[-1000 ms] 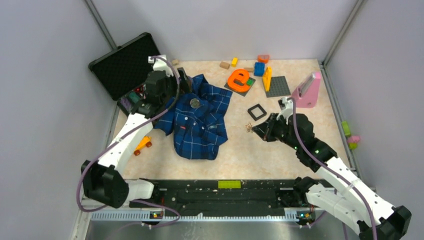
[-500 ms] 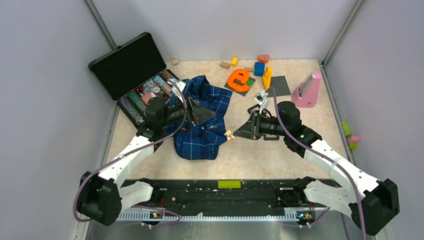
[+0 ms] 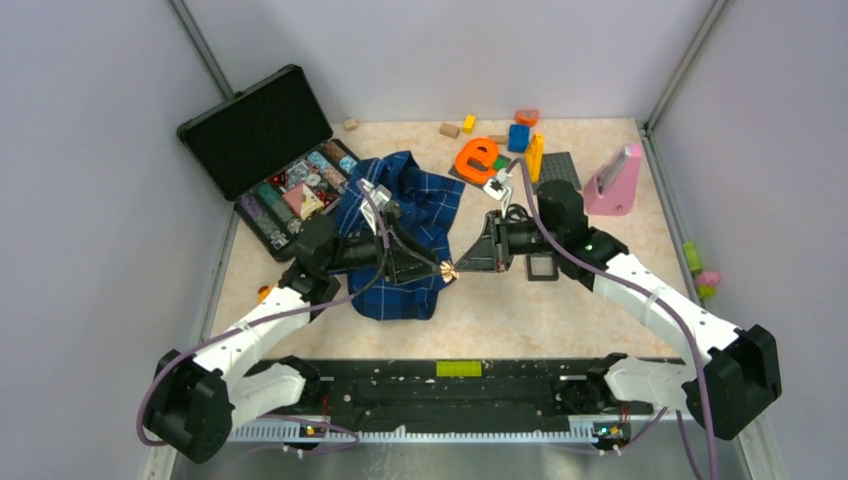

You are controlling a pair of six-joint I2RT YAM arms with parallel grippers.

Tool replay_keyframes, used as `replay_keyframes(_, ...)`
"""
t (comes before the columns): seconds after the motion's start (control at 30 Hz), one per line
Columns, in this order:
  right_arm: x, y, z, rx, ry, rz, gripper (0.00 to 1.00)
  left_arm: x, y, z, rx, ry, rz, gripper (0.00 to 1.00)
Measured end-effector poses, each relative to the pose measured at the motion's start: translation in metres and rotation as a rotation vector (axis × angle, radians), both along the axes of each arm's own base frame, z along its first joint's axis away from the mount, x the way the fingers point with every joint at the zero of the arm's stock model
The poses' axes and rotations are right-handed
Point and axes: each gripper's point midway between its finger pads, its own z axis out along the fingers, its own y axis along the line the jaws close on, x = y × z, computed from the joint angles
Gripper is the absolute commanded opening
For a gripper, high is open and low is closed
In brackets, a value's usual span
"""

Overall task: Remove the brooch from the garment
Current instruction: Close the brooch.

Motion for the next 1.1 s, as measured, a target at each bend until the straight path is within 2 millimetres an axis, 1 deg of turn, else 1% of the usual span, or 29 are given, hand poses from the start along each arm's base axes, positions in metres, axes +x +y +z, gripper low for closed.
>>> replay_keyframes(0.2,-0.007,0.000,0.000,0.008,0.012,0.045,0.00,-0.009,-0.001,-0.020,0.036,0.030,-0.012,0.57)
replay_keyframes(0.27,-0.010,0.000,0.001,0.012,0.015,0.057,0.00,-0.009,-0.002,-0.023,0.043,0.039,-0.009,0.57)
replay_keyframes(0.5,-0.011,-0.001,0.000,0.008,0.024,0.059,0.00,-0.017,-0.011,-0.024,0.044,0.037,-0.028,0.55)
replay_keyframes(0.67,-0.012,-0.002,-0.002,0.004,0.025,0.053,0.00,-0.023,-0.016,-0.024,0.041,0.038,-0.050,0.50)
replay_keyframes(0.93,-0.012,-0.003,-0.007,-0.018,0.038,0.045,0.00,-0.021,-0.017,-0.023,0.036,0.031,-0.038,0.41)
replay_keyframes(1.0,-0.013,-0.003,-0.008,-0.021,0.039,0.045,0.00,-0.020,-0.017,-0.023,0.037,0.031,-0.036,0.36)
replay_keyframes(1.1,-0.013,-0.002,-0.009,-0.024,0.034,0.046,0.00,-0.020,-0.017,-0.022,0.036,0.030,-0.035,0.32)
